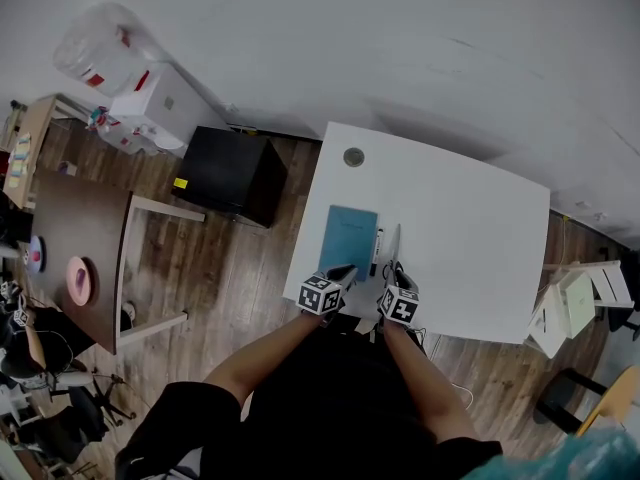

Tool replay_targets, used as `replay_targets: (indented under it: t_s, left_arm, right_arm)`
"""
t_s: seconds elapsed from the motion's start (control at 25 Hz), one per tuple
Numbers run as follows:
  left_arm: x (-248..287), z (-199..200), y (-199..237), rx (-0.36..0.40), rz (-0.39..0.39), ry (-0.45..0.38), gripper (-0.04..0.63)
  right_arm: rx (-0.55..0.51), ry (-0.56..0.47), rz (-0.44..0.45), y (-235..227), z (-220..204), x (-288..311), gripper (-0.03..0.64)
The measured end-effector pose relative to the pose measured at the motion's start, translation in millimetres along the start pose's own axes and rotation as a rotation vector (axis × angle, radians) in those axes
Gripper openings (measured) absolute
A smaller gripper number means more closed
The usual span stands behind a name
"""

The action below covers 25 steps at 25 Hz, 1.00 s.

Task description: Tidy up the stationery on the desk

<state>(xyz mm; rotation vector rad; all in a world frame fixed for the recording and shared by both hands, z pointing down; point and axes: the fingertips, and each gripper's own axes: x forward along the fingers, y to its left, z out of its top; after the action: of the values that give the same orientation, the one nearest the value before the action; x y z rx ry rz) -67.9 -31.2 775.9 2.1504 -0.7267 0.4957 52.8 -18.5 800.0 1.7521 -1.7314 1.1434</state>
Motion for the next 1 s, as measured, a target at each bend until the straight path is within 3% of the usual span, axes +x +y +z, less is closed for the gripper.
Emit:
replay_targets:
  t_s: [0.56, 0.8, 1.0]
  left_arm:
    - [-8, -4, 16, -0.011, -0.011, 0.012, 0.034]
    - [-5, 0, 16, -0.022, -0.006, 0.005, 0.034]
    - [-5, 7, 13, -0.029, 0.001, -0.020, 0.034]
  right_arm:
    - [-0.022, 0.086, -0.040, 1, -23, 17, 0.067]
    - [-0.105, 0.096, -0.035, 3, -21, 16, 0.067]
    - [-0.021, 0.076, -0.018, -1, -13, 13, 0.069]
